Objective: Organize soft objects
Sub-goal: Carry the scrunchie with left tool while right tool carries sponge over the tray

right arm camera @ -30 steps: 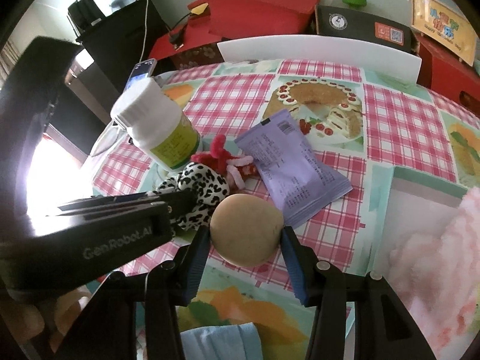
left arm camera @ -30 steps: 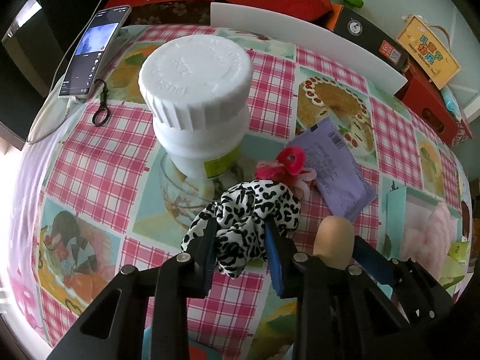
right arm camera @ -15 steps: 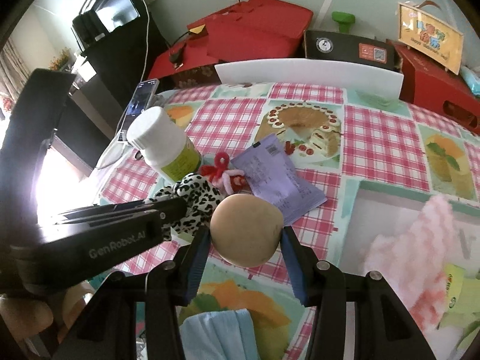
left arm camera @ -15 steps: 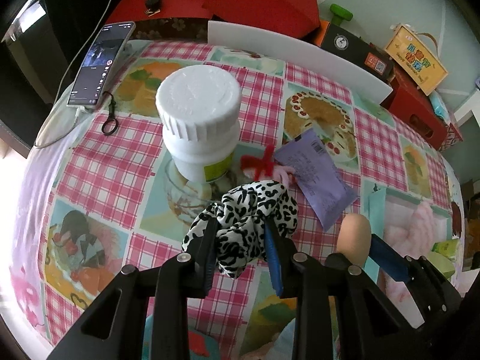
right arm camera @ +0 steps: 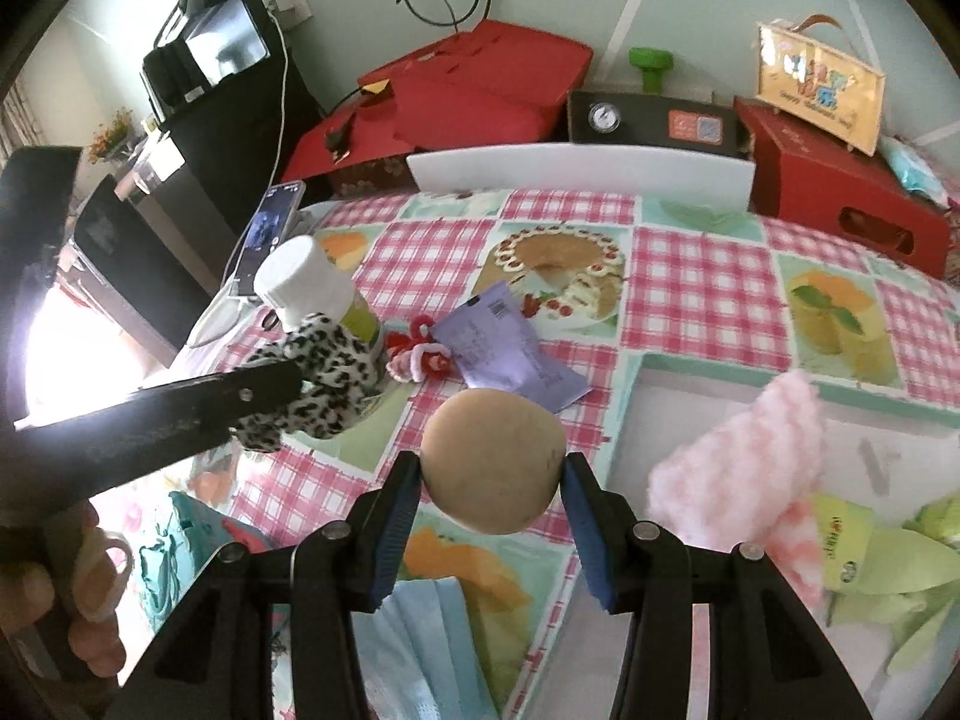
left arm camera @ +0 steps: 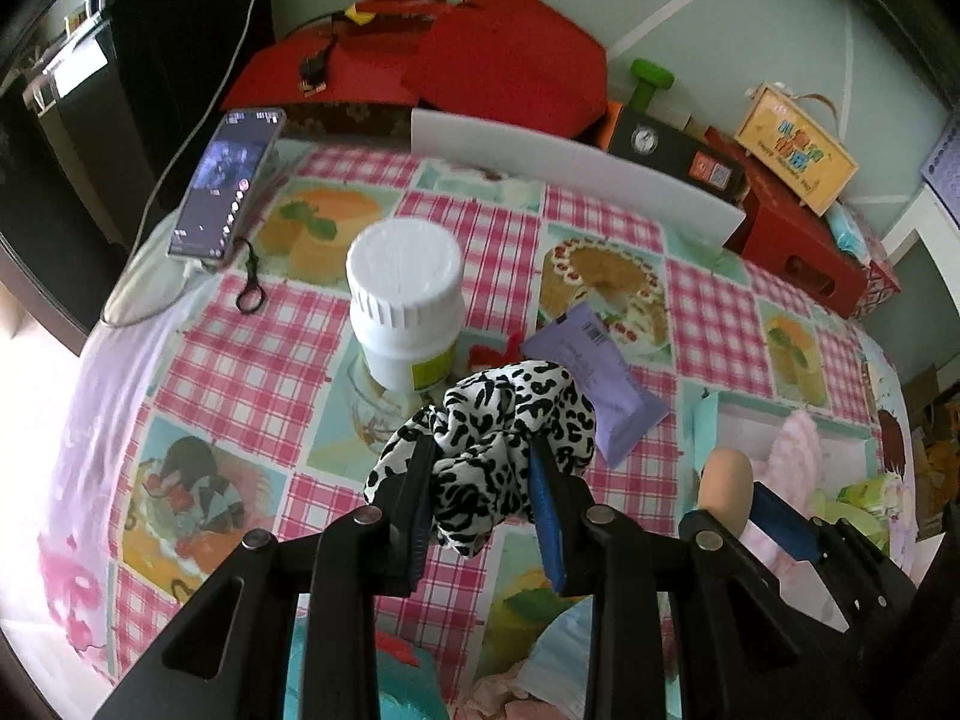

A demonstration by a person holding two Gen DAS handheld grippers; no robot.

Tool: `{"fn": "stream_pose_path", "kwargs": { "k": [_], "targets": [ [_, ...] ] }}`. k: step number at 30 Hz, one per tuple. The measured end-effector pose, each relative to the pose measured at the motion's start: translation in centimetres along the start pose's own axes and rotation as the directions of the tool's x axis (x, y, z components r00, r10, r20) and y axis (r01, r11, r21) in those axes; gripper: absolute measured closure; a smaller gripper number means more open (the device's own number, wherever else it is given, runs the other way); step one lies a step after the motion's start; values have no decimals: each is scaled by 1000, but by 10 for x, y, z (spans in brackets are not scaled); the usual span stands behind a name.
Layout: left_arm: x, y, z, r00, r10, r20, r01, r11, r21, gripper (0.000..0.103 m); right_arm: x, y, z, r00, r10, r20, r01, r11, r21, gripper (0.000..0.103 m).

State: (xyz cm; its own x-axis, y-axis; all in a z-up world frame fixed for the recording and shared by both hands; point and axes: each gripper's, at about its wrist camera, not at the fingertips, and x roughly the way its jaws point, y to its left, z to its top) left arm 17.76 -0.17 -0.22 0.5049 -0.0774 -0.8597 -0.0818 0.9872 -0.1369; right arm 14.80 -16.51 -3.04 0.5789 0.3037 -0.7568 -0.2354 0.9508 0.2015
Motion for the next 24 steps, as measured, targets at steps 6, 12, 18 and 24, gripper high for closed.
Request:
{"fn": "stream_pose_path", "kwargs": {
  "k": [6, 12, 18, 24],
  "targets": [
    [-18, -8, 2, 998, -30, 58, 29, 999, 23, 72, -13, -5, 0, 1000, -14, 24, 14, 1000, 3, 52],
    [-27, -28, 2, 994, -66, 88, 60, 995, 75, 72, -29, -18, 2, 997, -49, 56, 48, 999, 19, 52],
    [-29, -49, -1, 992, -91, 93, 80, 990, 120, 72, -51, -52, 4, 990, -111, 92, 103, 991, 88, 52],
    [-25, -71, -5, 990, -118, 80, 104, 980, 168, 72, -68, -97, 0, 979, -177, 104, 155, 968, 196, 52]
  ]
}}
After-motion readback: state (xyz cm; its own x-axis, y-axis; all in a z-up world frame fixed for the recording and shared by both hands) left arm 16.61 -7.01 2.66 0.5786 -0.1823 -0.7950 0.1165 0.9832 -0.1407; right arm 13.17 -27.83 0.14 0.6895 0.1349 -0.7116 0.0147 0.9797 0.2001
